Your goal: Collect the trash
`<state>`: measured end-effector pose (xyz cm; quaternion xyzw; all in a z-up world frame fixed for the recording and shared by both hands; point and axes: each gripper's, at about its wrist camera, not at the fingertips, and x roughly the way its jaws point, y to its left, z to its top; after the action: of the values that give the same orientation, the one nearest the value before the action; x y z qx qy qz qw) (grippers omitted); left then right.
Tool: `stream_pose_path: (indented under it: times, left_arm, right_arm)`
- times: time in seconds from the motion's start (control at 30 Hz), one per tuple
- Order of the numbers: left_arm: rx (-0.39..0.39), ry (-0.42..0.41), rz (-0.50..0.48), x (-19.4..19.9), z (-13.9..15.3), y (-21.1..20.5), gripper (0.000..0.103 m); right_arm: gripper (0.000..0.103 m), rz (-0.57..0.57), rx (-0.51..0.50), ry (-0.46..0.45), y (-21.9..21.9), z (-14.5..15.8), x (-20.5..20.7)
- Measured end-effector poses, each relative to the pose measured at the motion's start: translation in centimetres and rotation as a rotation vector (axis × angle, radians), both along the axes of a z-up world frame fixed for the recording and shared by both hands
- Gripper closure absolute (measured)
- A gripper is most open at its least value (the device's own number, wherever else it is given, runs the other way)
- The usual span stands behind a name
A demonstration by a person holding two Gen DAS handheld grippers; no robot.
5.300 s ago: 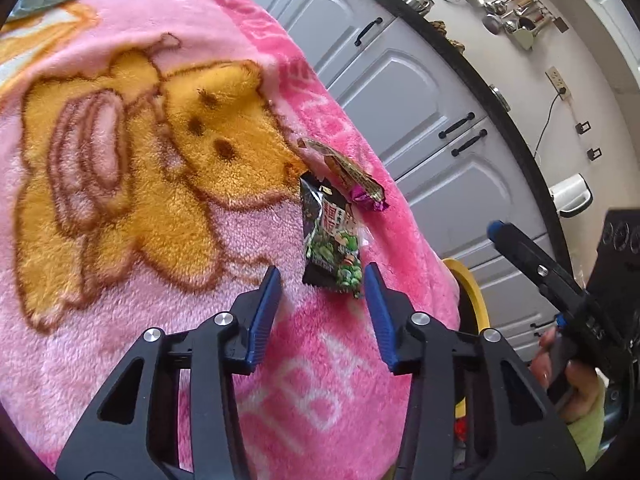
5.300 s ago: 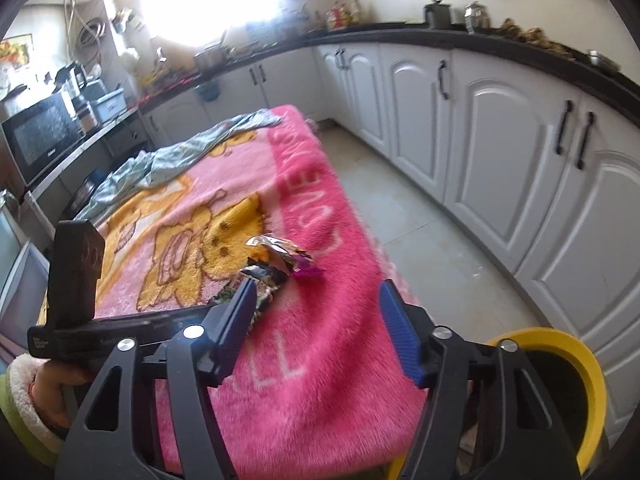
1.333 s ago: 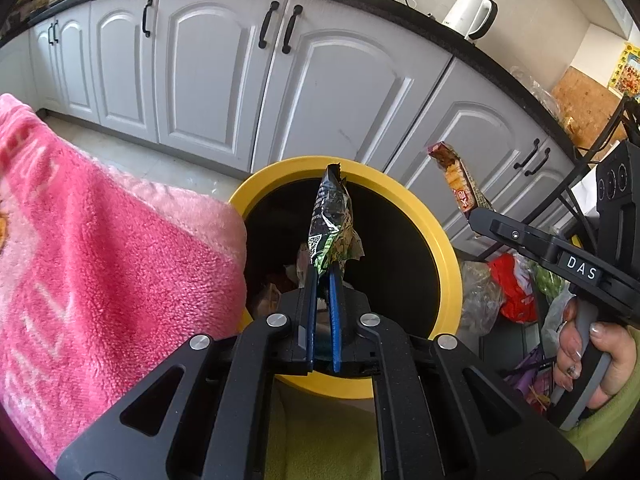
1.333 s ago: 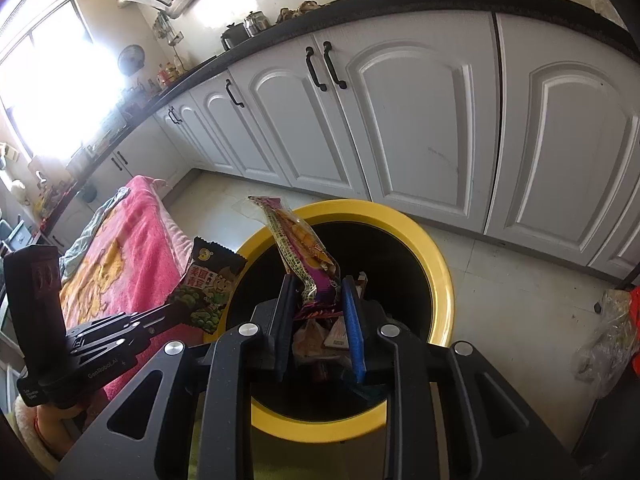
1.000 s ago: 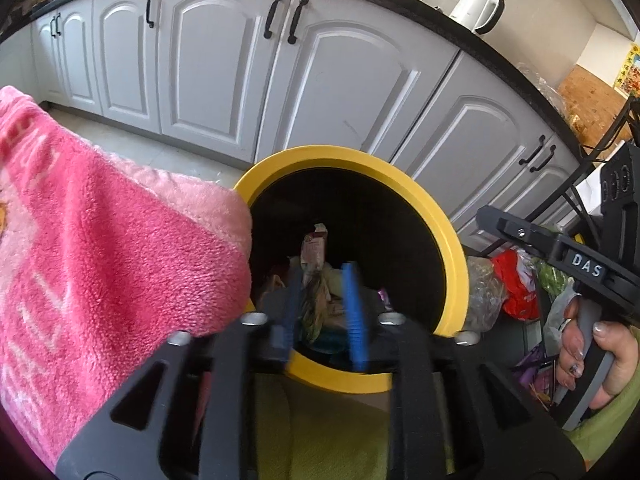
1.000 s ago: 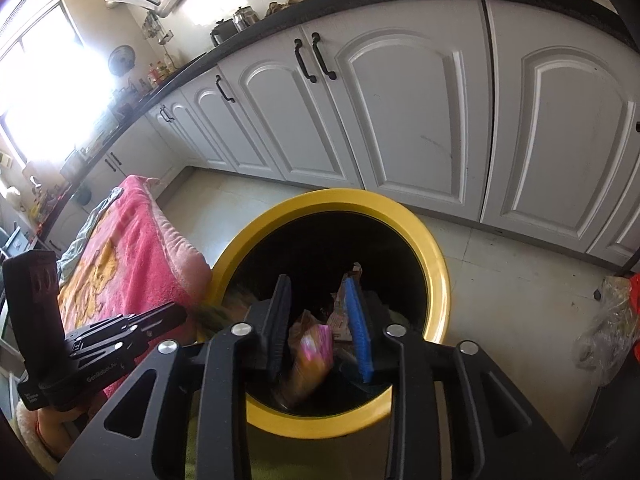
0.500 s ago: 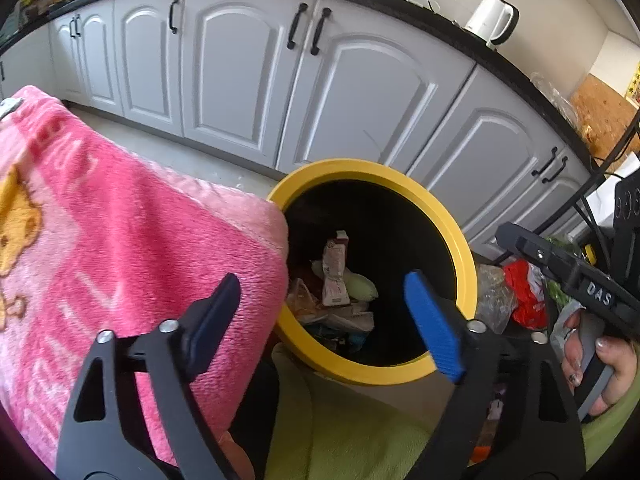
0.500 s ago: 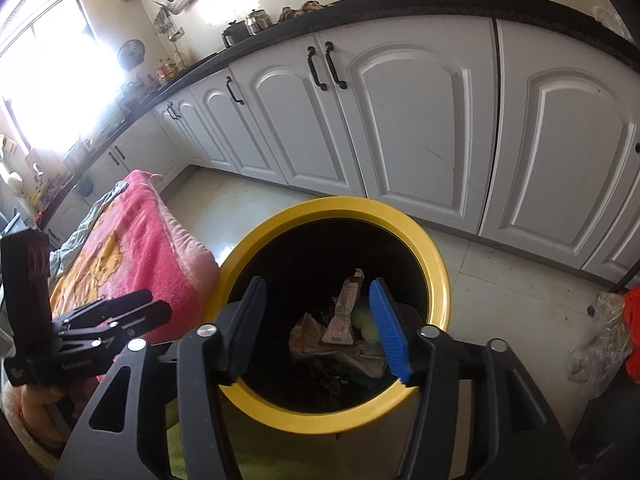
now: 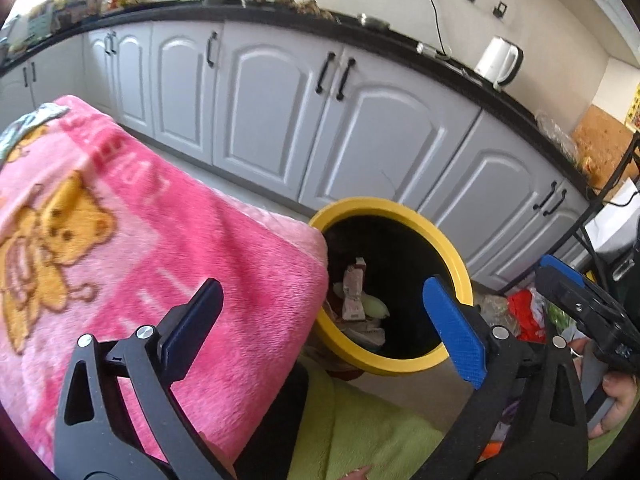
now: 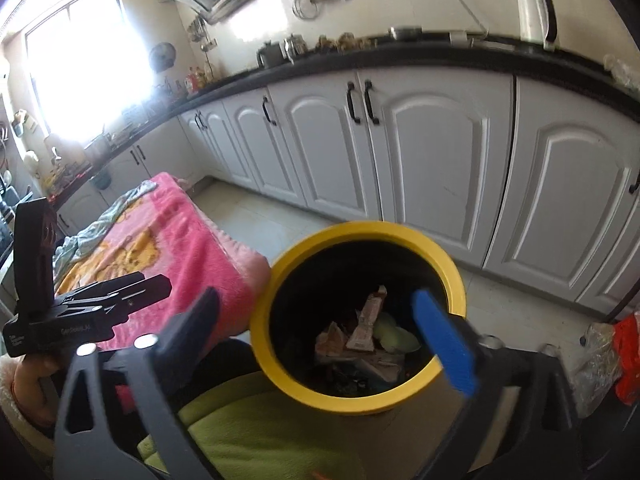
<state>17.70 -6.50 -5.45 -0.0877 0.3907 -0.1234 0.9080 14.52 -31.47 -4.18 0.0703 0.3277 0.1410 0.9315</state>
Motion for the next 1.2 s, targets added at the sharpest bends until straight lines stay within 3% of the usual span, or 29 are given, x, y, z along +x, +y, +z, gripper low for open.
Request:
stream_pose_path:
  times: [0.33,0.7,1.03,1.2]
  left_arm:
    - [0.025,-0.136,0.071,-5.0,3.1,2.2,0.011]
    - [0.108,-0.290,0.159,-10.4,4.8,3.2,0.011]
    - [0.124,-0.433,0.176,-13.1,5.7,2.6,0.011]
    - [0.111,-0.439,0.162,-13.4,5.1,2.3,0.011]
  right_arm:
    - [0.006,-0.004,-0.060,-0.161,2.8,2.5,-5.5]
    - [0.006,-0.081,-0.100,-0.358,3.5,3.7,-10.5]
    - [0.006,-0.088,-0.112,-0.432,4.3,3.6,-12.9]
    - [0.006,-0.114,-0.119,-0.443,4.5,3.4,-13.3]
